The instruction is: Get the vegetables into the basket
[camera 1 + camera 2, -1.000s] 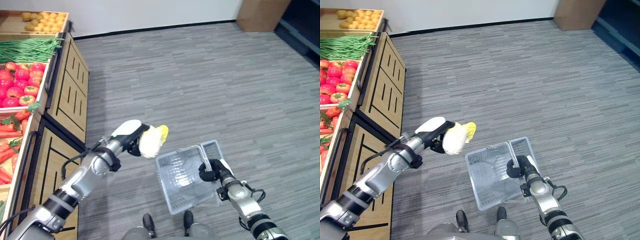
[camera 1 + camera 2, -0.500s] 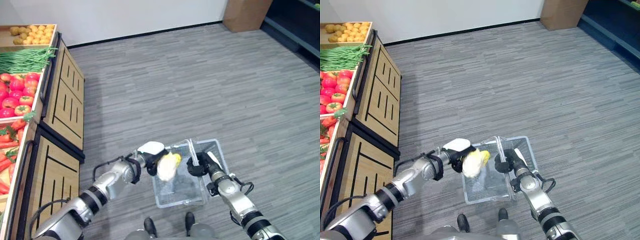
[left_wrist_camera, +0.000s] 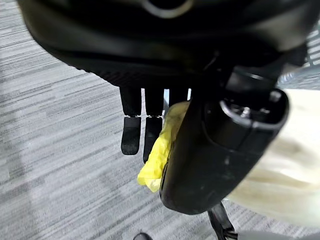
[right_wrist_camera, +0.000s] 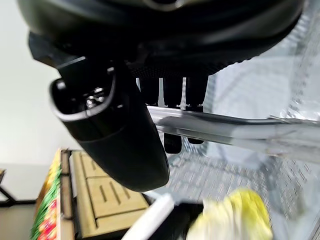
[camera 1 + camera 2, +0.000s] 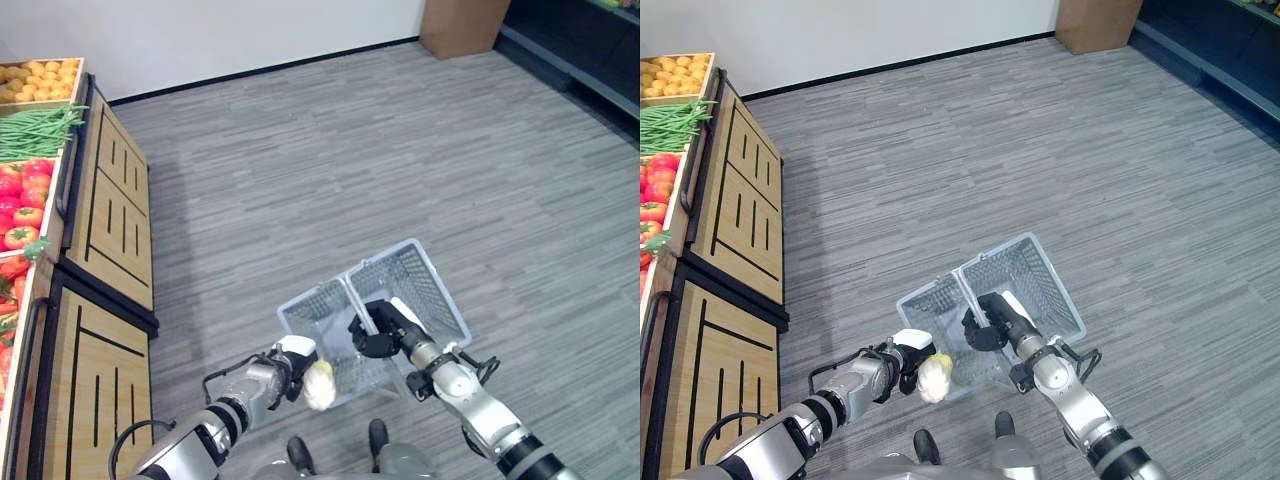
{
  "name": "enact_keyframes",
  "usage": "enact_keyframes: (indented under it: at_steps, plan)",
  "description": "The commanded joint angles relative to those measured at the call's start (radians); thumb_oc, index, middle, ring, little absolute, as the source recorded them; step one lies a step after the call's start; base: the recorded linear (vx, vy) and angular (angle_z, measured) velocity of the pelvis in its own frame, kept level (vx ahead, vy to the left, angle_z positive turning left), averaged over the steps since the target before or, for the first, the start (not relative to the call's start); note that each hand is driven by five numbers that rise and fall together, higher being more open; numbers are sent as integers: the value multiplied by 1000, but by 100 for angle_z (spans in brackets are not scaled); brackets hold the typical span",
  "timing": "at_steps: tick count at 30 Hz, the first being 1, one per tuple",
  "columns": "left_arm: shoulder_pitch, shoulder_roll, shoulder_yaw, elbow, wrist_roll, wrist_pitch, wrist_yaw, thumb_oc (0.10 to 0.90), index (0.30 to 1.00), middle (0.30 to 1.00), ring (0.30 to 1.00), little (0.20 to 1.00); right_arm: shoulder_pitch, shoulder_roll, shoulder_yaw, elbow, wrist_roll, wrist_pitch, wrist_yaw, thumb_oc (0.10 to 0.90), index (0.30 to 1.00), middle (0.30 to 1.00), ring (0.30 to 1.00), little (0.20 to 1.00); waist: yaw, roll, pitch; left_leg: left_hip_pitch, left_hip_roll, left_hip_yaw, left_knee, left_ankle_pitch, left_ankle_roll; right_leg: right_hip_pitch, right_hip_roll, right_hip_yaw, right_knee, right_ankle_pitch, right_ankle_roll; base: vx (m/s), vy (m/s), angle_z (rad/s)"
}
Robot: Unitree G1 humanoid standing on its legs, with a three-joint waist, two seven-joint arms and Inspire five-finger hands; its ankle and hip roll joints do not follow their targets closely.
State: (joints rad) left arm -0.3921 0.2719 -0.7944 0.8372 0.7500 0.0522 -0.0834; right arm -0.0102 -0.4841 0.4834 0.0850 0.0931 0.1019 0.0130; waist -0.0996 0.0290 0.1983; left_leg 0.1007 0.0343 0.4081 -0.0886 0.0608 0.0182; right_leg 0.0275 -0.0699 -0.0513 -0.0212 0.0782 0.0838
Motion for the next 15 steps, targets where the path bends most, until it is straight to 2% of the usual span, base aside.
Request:
enact_keyframes:
  at_steps: [1,5,12,15]
  plan:
    - [-145,-23,0,22,33,-23,66,400,300,300,300,300,-121,40,-32,-141,-5,-147,23,400,300,300,300,300,20,-27,-33,61,-12,-20,49,-158,4,-24,-13,-35,95,-126,38,0,0,0]
    - [-151,11,-6,-81,39,-37,48,400,300,300,300,300,-123,24,10,-82,-119,-130,52,400,300,300,300,300,27,-25,-31,61,-10,-25,49,-159,2,-17,-12,-40,82,-123,40,0,0,0]
    - [-128,30,-11,-180,32,-51,16,400,300,300,300,300,-133,14,28,-47,-112,-107,103,400,300,300,300,300,28,-20,-34,68,-9,-40,49,-161,1,-2,-14,-50,83,-134,35,3,-6,3]
    - [-117,27,-7,-200,19,-57,12,400,300,300,300,300,-136,18,30,-52,-60,-106,118,400,300,300,300,300,29,-19,-35,69,-10,-45,46,-159,0,1,-15,-58,80,-136,35,-5,-13,5]
